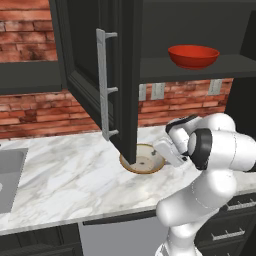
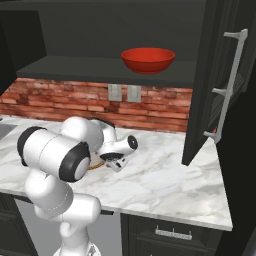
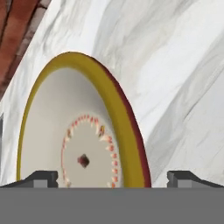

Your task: Open the cabinet. Pick the bowls from the counter and place them in the cabinet. Then close the cabinet.

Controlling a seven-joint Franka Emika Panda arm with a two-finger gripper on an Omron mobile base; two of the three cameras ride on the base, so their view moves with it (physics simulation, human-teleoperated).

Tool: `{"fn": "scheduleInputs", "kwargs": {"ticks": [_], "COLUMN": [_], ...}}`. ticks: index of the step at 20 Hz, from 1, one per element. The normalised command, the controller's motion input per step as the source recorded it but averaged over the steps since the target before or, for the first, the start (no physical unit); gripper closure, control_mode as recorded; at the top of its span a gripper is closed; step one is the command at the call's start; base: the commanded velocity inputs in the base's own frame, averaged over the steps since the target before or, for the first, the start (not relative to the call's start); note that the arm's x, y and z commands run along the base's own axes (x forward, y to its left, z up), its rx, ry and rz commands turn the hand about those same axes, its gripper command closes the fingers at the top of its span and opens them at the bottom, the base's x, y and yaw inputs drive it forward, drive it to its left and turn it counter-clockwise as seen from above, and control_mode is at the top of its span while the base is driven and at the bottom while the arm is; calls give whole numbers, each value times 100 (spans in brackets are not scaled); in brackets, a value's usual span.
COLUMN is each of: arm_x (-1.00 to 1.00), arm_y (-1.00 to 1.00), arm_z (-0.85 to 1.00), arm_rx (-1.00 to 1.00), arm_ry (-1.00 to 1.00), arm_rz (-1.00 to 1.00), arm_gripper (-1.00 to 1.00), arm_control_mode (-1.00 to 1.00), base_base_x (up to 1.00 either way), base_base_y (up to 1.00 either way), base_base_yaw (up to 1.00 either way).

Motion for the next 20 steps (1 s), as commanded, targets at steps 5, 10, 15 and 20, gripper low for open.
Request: {"fn": "scheduleInputs", "kwargs": {"ticks": [5,10,15,20], "arm_x": [0,0,0,-1], "arm_y": [24,19,3,-1], "arm_z": [-39,-36,-32,-16], "arm_rx": [0,0,0,0], "arm_ry": [-4,-5,-6,-4], "arm_rz": [3,2,2,2], "arm_gripper": [-100,100,100,100], "arm_control_mode": [-100,-100,-100,-100], "base_base_x": [0,0,0,0], "base_base_y": [0,0,0,0], "base_base_yaw": [0,0,0,0]}}
